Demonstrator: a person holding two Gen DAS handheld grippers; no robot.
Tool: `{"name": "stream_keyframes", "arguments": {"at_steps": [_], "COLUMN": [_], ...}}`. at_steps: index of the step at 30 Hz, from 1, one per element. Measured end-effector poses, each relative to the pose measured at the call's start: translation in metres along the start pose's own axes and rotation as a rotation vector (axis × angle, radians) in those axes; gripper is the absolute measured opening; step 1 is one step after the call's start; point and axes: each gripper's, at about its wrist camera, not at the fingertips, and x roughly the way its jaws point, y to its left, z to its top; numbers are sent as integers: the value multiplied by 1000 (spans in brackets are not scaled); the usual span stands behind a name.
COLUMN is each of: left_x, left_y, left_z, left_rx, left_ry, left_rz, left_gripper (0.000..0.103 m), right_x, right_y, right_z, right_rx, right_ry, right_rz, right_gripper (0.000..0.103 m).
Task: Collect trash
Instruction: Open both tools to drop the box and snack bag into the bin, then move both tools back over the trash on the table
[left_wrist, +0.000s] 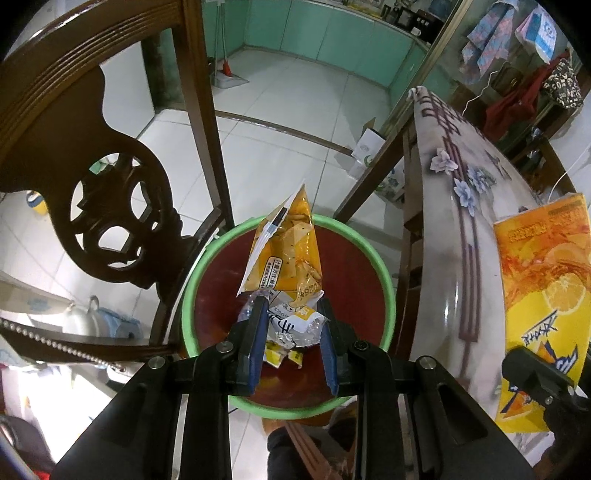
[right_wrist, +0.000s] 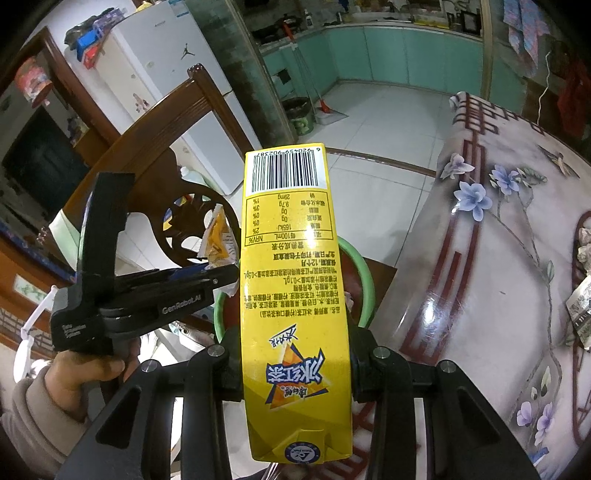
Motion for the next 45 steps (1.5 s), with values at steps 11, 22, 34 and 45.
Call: {"name": "stream_keyframes", "arguments": {"at_steps": [11, 22, 34, 45], "left_x": [12, 23, 15, -18], "left_y": [5, 5, 7, -8], "left_z": [5, 12, 18, 14], "left_rx": [-14, -13, -29, 21], "left_ry": [34, 64, 26, -45], "left_rz": [-18, -13, -2, 9], "left_gripper": [24, 26, 65, 69], "right_x": [11, 30, 39, 2], "right_y": [-4, -10, -9, -26], "right_z": [0, 7, 13, 2], "right_rx": [16, 22, 9, 40], "right_ry": [28, 48, 53, -40], "right_rz": [7, -10, -29, -76], "right_gripper": [36, 36, 53, 66]}}
